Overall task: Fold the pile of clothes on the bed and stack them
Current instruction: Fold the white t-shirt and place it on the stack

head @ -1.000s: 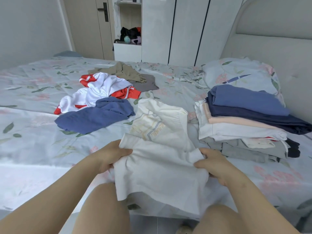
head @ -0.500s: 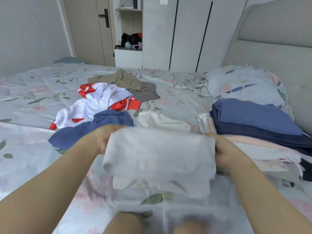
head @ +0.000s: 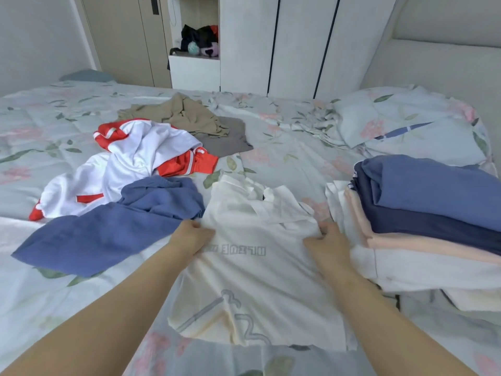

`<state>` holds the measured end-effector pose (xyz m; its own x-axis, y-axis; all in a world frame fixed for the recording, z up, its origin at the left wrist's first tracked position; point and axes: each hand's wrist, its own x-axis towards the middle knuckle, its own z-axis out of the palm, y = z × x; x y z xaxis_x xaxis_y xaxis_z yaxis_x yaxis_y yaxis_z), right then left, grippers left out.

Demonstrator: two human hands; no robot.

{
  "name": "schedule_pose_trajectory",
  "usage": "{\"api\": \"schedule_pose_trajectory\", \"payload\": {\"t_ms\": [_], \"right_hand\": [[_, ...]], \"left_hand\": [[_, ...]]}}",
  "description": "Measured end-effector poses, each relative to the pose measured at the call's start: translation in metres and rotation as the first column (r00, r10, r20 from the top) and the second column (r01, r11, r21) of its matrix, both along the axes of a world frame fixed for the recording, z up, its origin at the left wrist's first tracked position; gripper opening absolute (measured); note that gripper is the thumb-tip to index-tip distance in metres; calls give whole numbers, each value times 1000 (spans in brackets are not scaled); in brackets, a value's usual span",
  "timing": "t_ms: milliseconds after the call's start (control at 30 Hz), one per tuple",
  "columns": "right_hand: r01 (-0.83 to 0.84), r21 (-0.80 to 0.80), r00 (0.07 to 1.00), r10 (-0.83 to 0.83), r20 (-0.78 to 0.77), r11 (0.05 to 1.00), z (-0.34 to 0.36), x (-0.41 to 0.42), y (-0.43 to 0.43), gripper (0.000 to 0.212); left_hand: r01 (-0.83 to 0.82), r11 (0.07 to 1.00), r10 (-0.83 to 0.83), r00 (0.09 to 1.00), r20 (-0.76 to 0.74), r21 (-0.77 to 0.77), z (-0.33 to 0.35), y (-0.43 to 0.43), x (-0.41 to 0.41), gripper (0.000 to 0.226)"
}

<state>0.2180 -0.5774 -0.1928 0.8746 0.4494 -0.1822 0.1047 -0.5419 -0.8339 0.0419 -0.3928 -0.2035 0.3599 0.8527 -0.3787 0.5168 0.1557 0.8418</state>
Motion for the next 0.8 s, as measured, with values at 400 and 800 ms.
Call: {"api": "schedule_pose_trajectory", "payload": {"t_ms": [400, 800], "right_hand": [[-398, -206, 882, 435, 180, 894, 4, 46, 73, 62], [271, 457, 906, -64, -418, 847, 16, 82, 76, 22]], "left_hand": [[-59, 992, 46, 991, 123, 110, -3, 50, 51, 51], [-50, 948, 170, 915, 366, -315, 9, 69, 55, 12]]}}
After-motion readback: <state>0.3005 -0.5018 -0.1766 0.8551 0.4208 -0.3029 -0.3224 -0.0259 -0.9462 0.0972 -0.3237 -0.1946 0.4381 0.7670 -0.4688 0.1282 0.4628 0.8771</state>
